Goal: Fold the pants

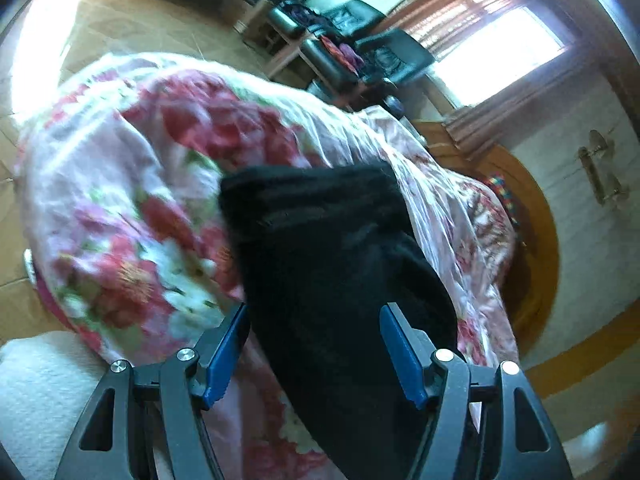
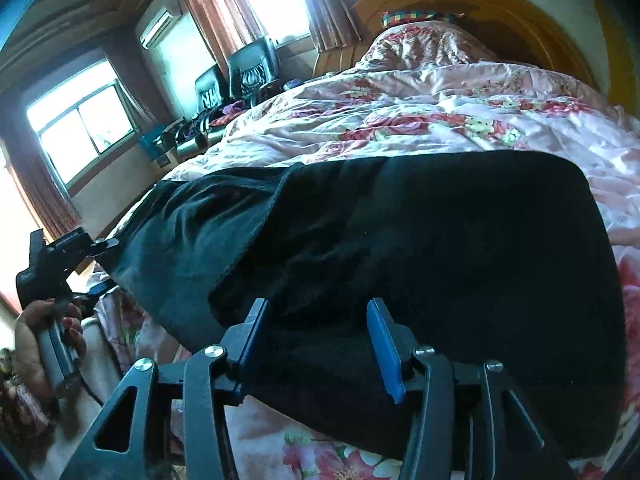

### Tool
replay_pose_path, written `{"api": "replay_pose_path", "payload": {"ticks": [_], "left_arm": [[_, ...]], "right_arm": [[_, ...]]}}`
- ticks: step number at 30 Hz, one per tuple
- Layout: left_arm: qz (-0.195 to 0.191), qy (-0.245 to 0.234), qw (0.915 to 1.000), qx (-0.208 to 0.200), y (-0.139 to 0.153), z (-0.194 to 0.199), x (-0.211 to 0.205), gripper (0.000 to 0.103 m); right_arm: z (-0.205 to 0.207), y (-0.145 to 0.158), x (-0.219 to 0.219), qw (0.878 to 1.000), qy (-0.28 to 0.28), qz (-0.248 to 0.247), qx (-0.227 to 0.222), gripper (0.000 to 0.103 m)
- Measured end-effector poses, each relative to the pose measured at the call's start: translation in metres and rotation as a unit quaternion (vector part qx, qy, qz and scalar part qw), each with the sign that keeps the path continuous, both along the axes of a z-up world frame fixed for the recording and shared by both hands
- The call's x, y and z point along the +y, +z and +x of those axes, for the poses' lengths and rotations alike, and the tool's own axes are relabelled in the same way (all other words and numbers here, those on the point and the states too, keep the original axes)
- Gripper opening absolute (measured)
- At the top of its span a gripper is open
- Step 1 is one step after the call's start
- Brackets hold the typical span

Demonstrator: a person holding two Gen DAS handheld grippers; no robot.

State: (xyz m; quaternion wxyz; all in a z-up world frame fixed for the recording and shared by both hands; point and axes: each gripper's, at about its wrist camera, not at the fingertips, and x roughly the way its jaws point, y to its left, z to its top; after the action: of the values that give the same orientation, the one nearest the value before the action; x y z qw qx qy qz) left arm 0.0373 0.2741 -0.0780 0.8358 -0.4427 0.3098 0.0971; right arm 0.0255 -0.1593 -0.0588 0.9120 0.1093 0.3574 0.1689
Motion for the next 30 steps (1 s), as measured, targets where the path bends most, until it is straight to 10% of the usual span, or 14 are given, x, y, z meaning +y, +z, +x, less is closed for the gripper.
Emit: {"api": "replay_pose_path", "payload": {"ticks": [9,13,16,30], "left_arm": [[-0.024,0.004,0.9997,0.006,-0.015,0.019,0.010,0.066],[-0.026,0.011,0.9996,-0.008,-0.011,0.017,0.017,0.025],[-0.023,0.006,0.9996,-0.015,-0.007,0.017,0.016,0.018],[0.051,-0.045,0.9936,-0.090,0.063,0.007,-0.018,0.013]], "right_arm": [[-0.001,-0.002,-0.003,1.000,0.001,0.017,-0.003,0.051],[-0.004,-0.001,-0.005,1.000,0.000,0.018,-0.002,0.051],[-0.005,-0.001,-0.004,1.000,-0.001,0.015,-0.002,0.051],[-0.006,0.000,-0.010,1.000,-0.005,0.026,0.002,0.051]]}}
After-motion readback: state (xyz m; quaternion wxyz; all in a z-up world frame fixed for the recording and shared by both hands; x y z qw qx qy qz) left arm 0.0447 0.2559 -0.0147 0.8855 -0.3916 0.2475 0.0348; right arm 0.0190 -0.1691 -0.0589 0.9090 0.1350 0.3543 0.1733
